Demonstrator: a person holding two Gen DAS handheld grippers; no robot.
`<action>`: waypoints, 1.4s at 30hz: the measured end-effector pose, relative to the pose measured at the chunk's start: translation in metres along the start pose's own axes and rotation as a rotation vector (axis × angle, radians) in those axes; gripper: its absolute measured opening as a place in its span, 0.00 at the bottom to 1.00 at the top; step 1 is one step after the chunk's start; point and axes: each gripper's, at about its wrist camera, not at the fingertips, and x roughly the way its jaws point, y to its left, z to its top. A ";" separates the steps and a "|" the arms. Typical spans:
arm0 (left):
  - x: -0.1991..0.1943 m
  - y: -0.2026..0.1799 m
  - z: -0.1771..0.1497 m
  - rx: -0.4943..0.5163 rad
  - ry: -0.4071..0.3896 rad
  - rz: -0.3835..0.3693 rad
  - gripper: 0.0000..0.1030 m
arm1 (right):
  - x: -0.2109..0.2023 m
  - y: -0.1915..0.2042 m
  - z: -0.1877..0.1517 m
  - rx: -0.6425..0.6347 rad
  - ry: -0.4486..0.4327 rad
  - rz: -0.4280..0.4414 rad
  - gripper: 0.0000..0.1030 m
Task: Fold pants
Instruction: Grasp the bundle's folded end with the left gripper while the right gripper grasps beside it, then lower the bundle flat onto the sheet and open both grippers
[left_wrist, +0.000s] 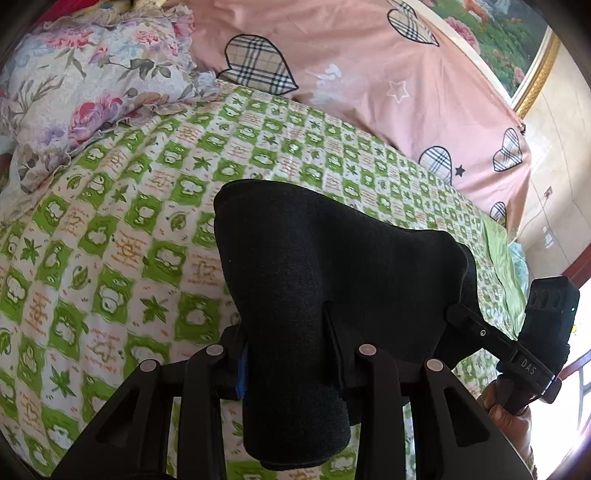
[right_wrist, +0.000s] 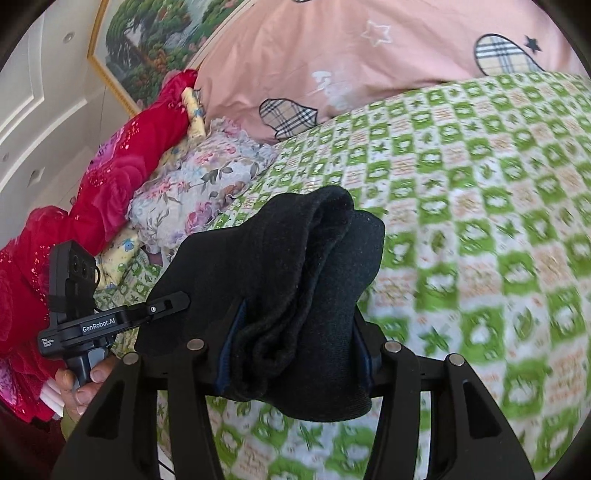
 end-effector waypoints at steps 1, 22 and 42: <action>0.001 0.003 0.003 0.000 -0.004 0.006 0.32 | 0.005 0.001 0.003 -0.004 0.004 0.000 0.51; 0.038 0.037 0.002 0.013 -0.008 0.036 0.50 | 0.065 -0.023 0.014 -0.017 0.090 -0.058 0.65; 0.001 0.019 -0.029 0.061 -0.043 0.191 0.79 | 0.017 -0.013 -0.001 -0.066 0.005 -0.169 0.78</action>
